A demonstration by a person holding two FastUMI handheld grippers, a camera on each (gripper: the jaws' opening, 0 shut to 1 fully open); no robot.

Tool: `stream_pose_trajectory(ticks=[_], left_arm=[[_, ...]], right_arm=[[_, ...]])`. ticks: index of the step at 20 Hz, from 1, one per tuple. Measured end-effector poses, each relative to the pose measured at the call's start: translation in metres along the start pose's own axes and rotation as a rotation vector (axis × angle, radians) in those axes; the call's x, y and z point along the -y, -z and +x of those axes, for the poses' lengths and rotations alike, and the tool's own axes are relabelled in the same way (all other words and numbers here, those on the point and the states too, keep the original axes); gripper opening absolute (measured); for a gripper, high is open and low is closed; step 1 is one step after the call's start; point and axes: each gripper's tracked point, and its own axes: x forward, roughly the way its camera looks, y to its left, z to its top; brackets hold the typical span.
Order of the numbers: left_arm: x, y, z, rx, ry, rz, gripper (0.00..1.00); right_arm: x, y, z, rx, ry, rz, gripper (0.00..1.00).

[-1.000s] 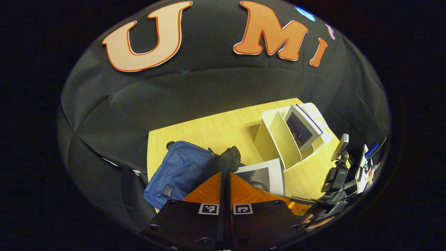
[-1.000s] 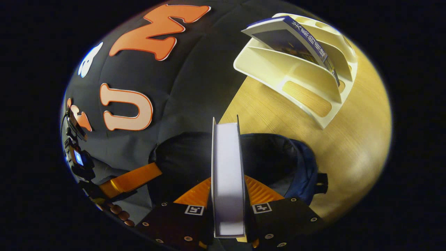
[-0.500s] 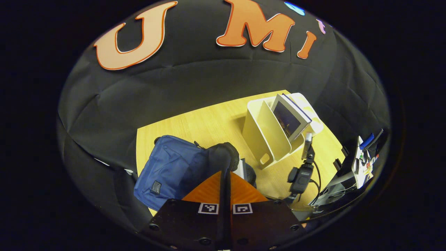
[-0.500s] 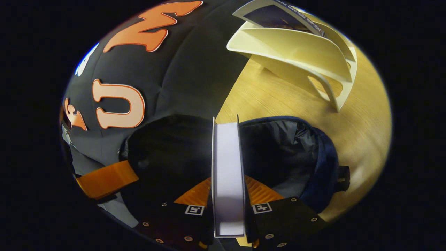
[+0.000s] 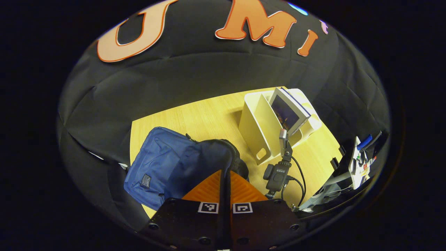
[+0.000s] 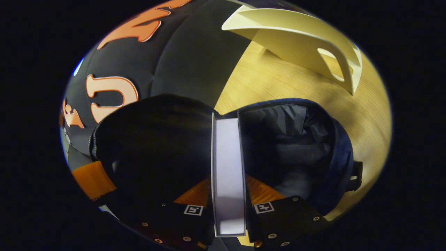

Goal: Open the schoolbag, grab two books from the bookshelf and put them into the schoolbag.

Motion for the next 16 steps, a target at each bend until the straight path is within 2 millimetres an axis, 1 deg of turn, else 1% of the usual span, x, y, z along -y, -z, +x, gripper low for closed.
stream_pose_trajectory(ticks=[1, 2, 3, 4, 5, 6, 7, 10, 13, 15, 16], left_arm=[[-0.005, -0.001, -0.002, 0.006, -0.011, -0.007, 0.01], [-0.009, -0.005, -0.004, 0.013, -0.019, -0.016, 0.01], [-0.012, -0.006, -0.004, 0.02, -0.031, -0.012, 0.01], [-0.013, -0.008, -0.004, 0.025, -0.029, -0.024, 0.01], [-0.013, -0.01, -0.005, 0.033, -0.024, -0.037, 0.01], [-0.013, -0.013, -0.006, 0.043, -0.023, -0.054, 0.01], [-0.016, -0.013, -0.007, 0.047, -0.024, -0.067, 0.01], [-0.022, -0.014, -0.009, 0.068, -0.026, -0.097, 0.01], [-0.024, -0.012, -0.01, 0.072, -0.027, -0.114, 0.01], [-0.023, -0.013, -0.009, 0.082, -0.026, -0.115, 0.01], [-0.023, -0.013, -0.009, 0.084, -0.032, -0.11, 0.01]], right_arm=[[0.003, 0.004, -0.005, -0.047, 0.032, -0.011, 0.4], [0.002, 0.006, -0.004, -0.081, 0.046, -0.023, 0.47], [0.005, 0.0, -0.006, -0.09, 0.073, -0.03, 0.7], [-0.002, -0.006, -0.009, -0.091, 0.069, -0.036, 0.64], [-0.006, -0.012, -0.017, -0.091, 0.07, -0.041, 0.87], [-0.01, -0.014, -0.023, -0.098, 0.066, -0.057, 0.79], [-0.007, -0.013, -0.029, -0.116, 0.081, -0.081, 0.84], [-0.004, -0.018, -0.055, -0.165, 0.114, -0.122, 0.91], [0.0, -0.027, -0.082, -0.191, 0.111, -0.149, 0.94], [0.002, -0.04, -0.1, -0.179, 0.107, -0.18, 0.94], [0.002, -0.05, -0.109, -0.16, 0.102, -0.202, 0.94]])
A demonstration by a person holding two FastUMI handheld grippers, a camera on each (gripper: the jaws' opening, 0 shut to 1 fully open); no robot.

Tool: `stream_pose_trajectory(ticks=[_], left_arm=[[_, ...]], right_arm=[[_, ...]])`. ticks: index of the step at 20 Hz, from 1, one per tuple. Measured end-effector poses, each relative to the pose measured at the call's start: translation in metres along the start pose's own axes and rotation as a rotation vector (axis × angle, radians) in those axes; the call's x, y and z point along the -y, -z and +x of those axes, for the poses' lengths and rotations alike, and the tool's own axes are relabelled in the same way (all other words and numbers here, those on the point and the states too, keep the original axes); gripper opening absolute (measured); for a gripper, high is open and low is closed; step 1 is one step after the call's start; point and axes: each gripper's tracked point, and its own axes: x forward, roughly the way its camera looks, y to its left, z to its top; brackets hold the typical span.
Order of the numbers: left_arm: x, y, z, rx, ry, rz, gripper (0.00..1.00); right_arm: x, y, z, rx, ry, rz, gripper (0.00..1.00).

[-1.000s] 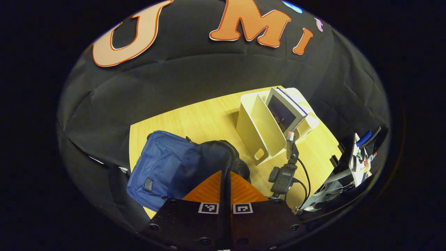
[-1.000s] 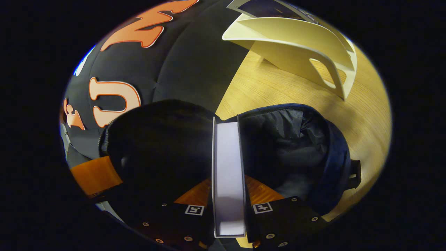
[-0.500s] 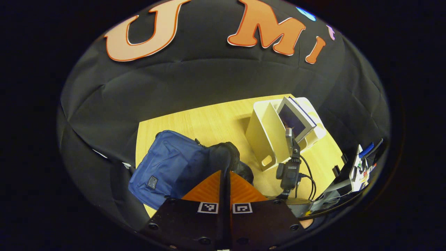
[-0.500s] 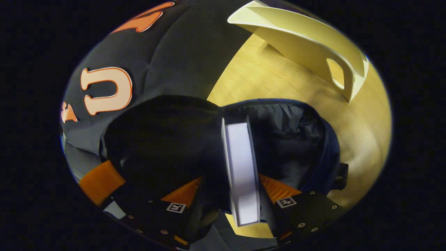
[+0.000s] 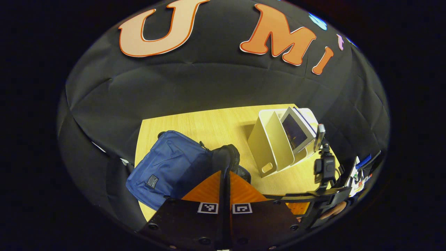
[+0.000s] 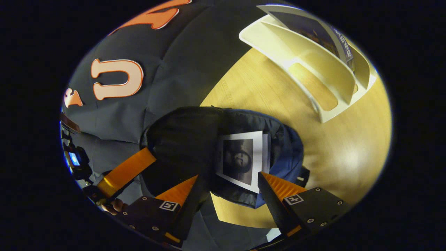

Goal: Open the schoolbag, grab two books from the bookshelf and put them into the schoolbag.

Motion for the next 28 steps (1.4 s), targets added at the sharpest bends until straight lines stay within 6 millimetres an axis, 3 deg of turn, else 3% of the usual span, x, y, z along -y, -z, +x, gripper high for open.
stream_pose_trajectory(ticks=[4, 9, 13, 16, 18, 23, 25, 26, 27, 28], left_arm=[[0.005, 0.004, 0.002, -0.001, 0.003, 0.001, 0.01], [0.011, 0.008, 0.01, 0.003, 0.002, -0.01, 0.01], [0.014, 0.008, 0.011, 0.008, -0.009, -0.003, 0.01], [0.011, 0.008, 0.008, 0.007, -0.021, 0.011, 0.01], [0.008, 0.003, 0.004, 0.006, -0.037, 0.043, 0.01], [0.001, 0.0, 0.001, -0.011, -0.056, 0.108, 0.01], [0.001, 0.0, 0.003, -0.015, -0.052, 0.113, 0.01], [0.002, 0.001, 0.004, -0.015, -0.048, 0.111, 0.01], [0.003, 0.002, 0.005, -0.019, -0.044, 0.105, 0.01], [0.004, 0.001, 0.007, -0.02, -0.038, 0.1, 0.0]], right_arm=[[0.021, -0.05, -0.062, 0.114, 0.11, -0.184, 0.94], [0.046, -0.129, -0.146, 0.24, 0.374, -0.501, 0.94], [0.046, -0.192, -0.184, 0.273, 0.482, -0.58, 0.94], [0.054, -0.235, -0.187, 0.235, 0.55, -0.625, 0.94], [0.062, -0.256, -0.175, 0.186, 0.572, -0.658, 0.94], [0.082, -0.262, -0.13, -0.061, 0.558, -0.602, 0.92], [0.09, -0.274, -0.12, -0.087, 0.613, -0.619, 0.91], [0.095, -0.277, -0.116, -0.107, 0.63, -0.636, 1.0], [0.098, -0.28, -0.113, -0.124, 0.657, -0.638, 0.87], [0.097, -0.278, -0.108, -0.153, 0.654, -0.643, 0.85]])
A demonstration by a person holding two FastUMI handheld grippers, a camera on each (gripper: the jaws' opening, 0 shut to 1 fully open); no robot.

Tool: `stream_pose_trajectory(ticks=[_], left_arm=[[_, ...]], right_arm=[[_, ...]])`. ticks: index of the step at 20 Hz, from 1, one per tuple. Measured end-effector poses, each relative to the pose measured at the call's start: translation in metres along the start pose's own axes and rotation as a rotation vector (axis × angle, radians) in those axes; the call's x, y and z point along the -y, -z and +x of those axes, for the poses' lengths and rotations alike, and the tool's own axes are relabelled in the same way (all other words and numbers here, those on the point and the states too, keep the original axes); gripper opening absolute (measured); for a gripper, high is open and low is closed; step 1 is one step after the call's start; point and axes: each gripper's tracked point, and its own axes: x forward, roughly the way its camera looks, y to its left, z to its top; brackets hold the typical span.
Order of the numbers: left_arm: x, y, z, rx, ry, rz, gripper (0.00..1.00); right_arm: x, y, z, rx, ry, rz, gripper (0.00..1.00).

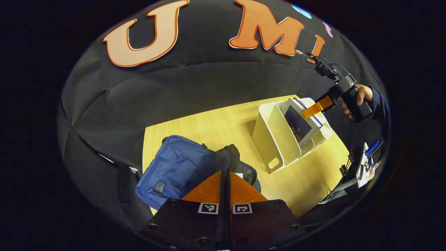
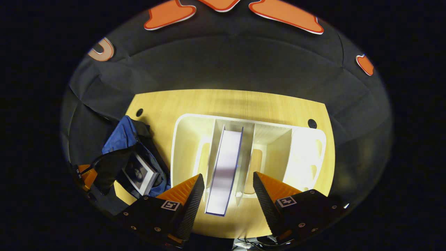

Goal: Open the schoolbag, grab two books from the bookshelf and put them into the schoolbag.

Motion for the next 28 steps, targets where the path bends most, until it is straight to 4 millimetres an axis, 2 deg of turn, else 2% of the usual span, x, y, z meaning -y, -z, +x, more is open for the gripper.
stream_pose_trajectory(ticks=[3, 4, 5, 6, 7, 8, 9, 10, 12, 14, 16, 17, 18, 19, 24, 28], left_arm=[[0.0, 0.002, 0.003, -0.002, 0.009, -0.018, 0.01], [-0.001, 0.002, 0.003, -0.002, 0.009, -0.024, 0.01], [0.0, 0.003, 0.002, -0.001, 0.011, -0.023, 0.01], [-0.001, 0.003, 0.001, 0.002, 0.011, -0.026, 0.01], [-0.002, 0.004, 0.0, 0.003, 0.013, -0.028, 0.01], [-0.003, 0.004, 0.001, 0.005, 0.012, -0.032, 0.01], [-0.003, 0.005, 0.0, 0.004, 0.015, -0.037, 0.01], [-0.002, 0.005, 0.002, 0.007, 0.02, -0.04, 0.01], [-0.001, 0.006, 0.002, 0.007, 0.029, -0.047, 0.01], [-0.001, 0.007, 0.003, 0.009, 0.038, -0.052, 0.01], [-0.001, 0.007, 0.003, 0.008, 0.04, -0.052, 0.01], [-0.002, 0.007, 0.003, 0.008, 0.04, -0.05, 0.01], [-0.001, 0.006, 0.003, 0.01, 0.04, -0.047, 0.01], [0.0, 0.006, 0.003, 0.01, 0.04, -0.044, 0.01], [-0.001, 0.005, -0.001, 0.012, 0.037, -0.026, 0.01], [-0.002, 0.003, -0.002, 0.016, 0.034, -0.041, 0.01]], right_arm=[[-0.012, 0.002, 0.015, -0.081, -0.008, 0.025, 0.76], [-0.009, 0.002, 0.021, -0.099, 0.009, 0.024, 0.7], [-0.005, 0.001, 0.024, -0.116, 0.026, 0.022, 0.56], [-0.002, 0.001, 0.026, -0.133, 0.041, 0.016, 0.57], [0.002, 0.001, 0.026, -0.149, 0.059, 0.009, 0.43], [0.003, -0.001, 0.027, -0.157, 0.074, 0.01, 0.45], [0.006, 0.0, 0.023, -0.171, 0.086, 0.016, 0.33], [0.006, 0.002, 0.024, -0.186, 0.082, 0.036, 0.37], [0.007, 0.004, 0.019, -0.201, 0.065, 0.071, 0.34], [0.012, 0.003, 0.005, -0.198, 0.049, 0.077, 0.31], [0.018, 0.003, -0.02, -0.188, 0.044, 0.067, 0.31], [0.02, 0.002, -0.031, -0.175, 0.04, 0.061, 0.39], [0.021, 0.0, -0.043, -0.157, 0.035, 0.065, 0.39], [0.022, -0.002, -0.056, -0.138, 0.024, 0.068, 0.3], [0.026, -0.004, -0.119, -0.038, -0.043, 0.123, 0.29], [0.015, -0.001, -0.162, 0.081, -0.157, 0.213, 0.29]])
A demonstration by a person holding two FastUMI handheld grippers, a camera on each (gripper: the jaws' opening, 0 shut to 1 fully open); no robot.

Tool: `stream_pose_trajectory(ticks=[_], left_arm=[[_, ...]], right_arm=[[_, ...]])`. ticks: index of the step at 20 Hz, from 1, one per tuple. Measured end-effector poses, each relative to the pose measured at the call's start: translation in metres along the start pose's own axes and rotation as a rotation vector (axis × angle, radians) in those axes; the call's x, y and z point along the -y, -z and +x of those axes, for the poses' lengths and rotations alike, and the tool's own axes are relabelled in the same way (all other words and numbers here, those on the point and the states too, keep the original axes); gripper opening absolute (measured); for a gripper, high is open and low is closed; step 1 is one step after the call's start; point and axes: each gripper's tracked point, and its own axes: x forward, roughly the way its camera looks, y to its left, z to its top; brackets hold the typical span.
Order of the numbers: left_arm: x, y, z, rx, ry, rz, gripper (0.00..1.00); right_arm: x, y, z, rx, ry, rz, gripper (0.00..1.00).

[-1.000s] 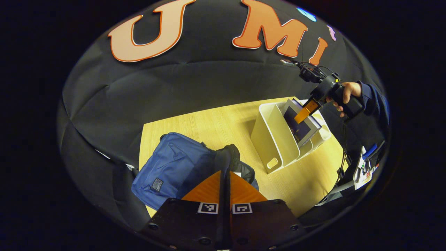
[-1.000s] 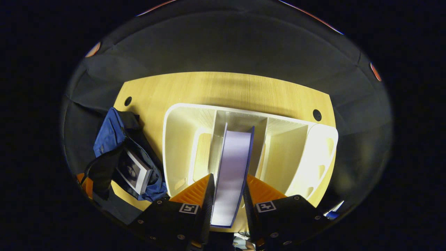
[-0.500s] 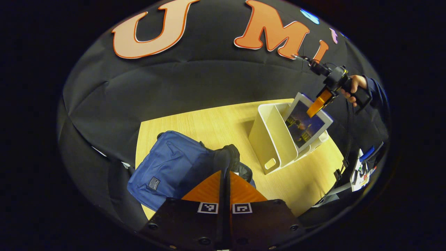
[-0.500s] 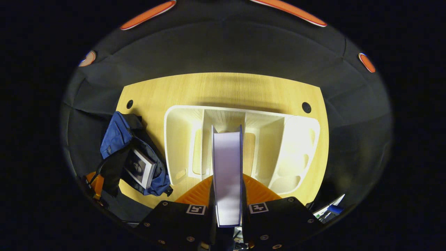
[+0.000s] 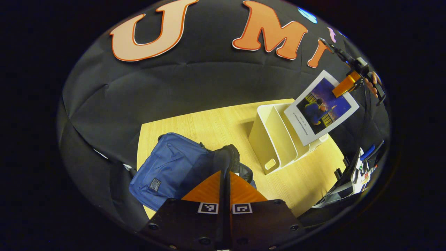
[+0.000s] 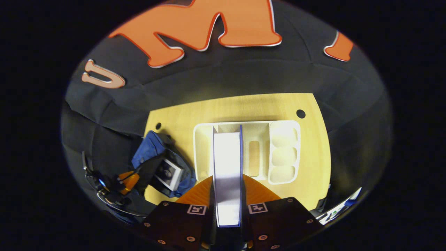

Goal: Open the schoolbag, grab two books from the bookshelf and put them into the schoolbag.

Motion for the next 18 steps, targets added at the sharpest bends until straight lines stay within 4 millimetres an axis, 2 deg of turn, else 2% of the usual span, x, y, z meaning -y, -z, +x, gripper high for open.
stream_pose_trajectory(ticks=[2, 7, 10, 13, 18], left_arm=[[-0.003, -0.004, -0.003, 0.004, -0.008, -0.004, 0.01], [-0.01, -0.01, -0.01, 0.015, -0.017, -0.016, 0.01], [-0.014, -0.012, -0.014, 0.019, -0.012, -0.029, 0.01], [-0.017, -0.013, -0.016, 0.02, -0.011, -0.047, 0.0], [-0.019, -0.014, -0.017, 0.02, -0.009, -0.062, 0.0]], right_arm=[[-0.014, 0.005, -0.015, 0.055, -0.077, 0.05, 0.29], [-0.045, 0.039, -0.02, 0.099, -0.233, 0.145, 0.27], [-0.064, 0.052, -0.007, 0.113, -0.333, 0.189, 0.27], [-0.098, 0.073, 0.01, 0.104, -0.458, 0.263, 0.27], [-0.133, 0.124, 0.054, 0.074, -0.537, 0.343, 0.27]])
